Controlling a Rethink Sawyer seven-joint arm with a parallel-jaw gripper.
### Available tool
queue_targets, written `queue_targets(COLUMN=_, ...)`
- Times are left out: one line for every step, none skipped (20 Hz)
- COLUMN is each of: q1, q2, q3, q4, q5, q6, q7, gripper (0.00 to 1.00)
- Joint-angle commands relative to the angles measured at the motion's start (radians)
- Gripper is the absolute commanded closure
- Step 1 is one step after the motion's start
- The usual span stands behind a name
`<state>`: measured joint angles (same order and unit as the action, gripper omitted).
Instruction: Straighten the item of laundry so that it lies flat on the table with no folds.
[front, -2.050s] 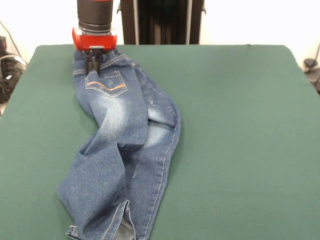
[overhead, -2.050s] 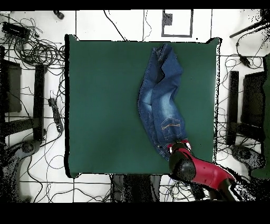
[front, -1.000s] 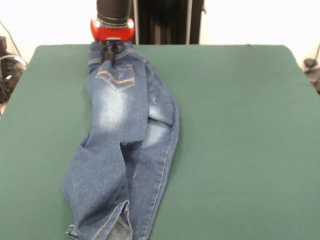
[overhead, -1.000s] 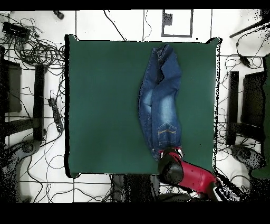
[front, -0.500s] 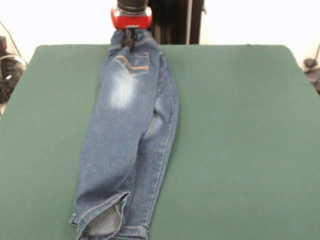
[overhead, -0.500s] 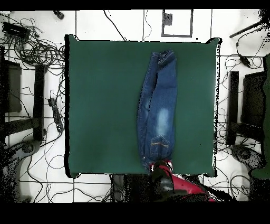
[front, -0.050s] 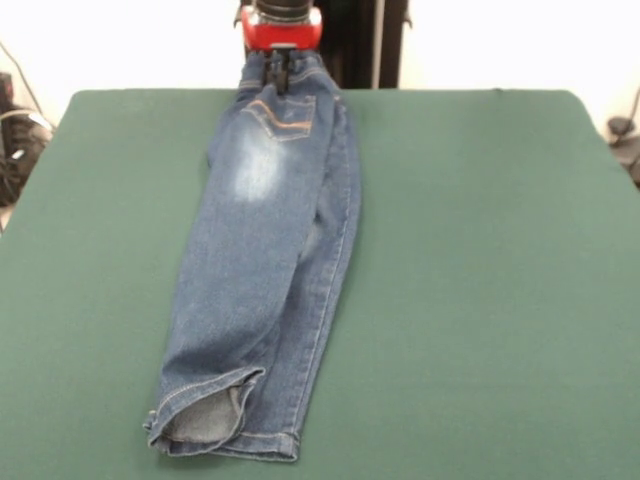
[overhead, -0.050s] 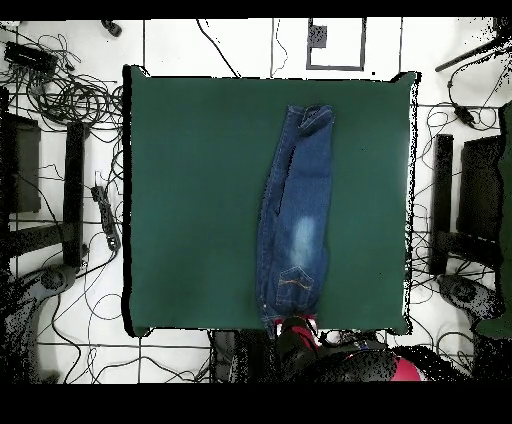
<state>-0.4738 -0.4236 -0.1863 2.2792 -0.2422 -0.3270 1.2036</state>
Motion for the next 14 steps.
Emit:
queue_targets(q1=0.041, q2=0.072, q3=0.026, q4=0.052, q5=0.026, q6=-0.022, q7=0.279, gripper=0.0)
queue_targets(q1=0.045, q2=0.074, q3=0.021, q4=0.05, q5=0.024, q6=-0.033, q7=0.278, gripper=0.0)
queue_targets(q1=0.044, q2=0.075, q3=0.021, q4=0.051, q5=0.028, q6=-0.032, q7=0.279, gripper=0.0)
queue_targets(q1=0.045, q2=0.074, q3=0.019, q4=0.052, q5=0.028, q6=-0.032, q7=0.277, gripper=0.0)
queue_targets(q1=0.043, q2=0.075, q3=0.019, q4=0.052, q5=0.028, q6=-0.032, q7=0.276, gripper=0.0)
queue_targets(q1=0.041, q2=0.075, q3=0.019, q4=0.054, q5=0.029, q6=-0.032, q7=0.275, gripper=0.0)
queue_targets(q1=0.042, q2=0.074, q3=0.022, q4=0.053, q5=0.032, q6=-0.029, q7=0.273, gripper=0.0)
queue_targets(q1=0.043, q2=0.074, q3=0.024, q4=0.051, q5=0.035, q6=-0.027, q7=0.272, gripper=0.0)
queue_targets(q1=0.042, q2=0.073, q3=0.029, q4=0.053, q5=0.037, q6=-0.025, q7=0.271, gripper=0.0)
queue_targets(q1=0.033, q2=0.068, q3=0.043, q4=0.051, q5=0.038, q6=-0.016, q7=0.273, gripper=0.0)
queue_targets(q1=0.024, q2=0.063, q3=0.058, q4=0.049, q5=0.04, q6=-0.008, q7=0.274, gripper=0.0)
queue_targets(q1=0.024, q2=0.053, q3=0.071, q4=0.042, q5=0.035, q6=-0.008, q7=0.269, gripper=0.0)
queue_targets(q1=0.035, q2=0.022, q3=0.078, q4=0.042, q5=0.041, q6=0.015, q7=0.26, gripper=0.0)
queue_targets(q1=0.039, q2=-0.003, q3=0.09, q4=0.04, q5=0.05, q6=0.044, q7=0.255, gripper=0.0)
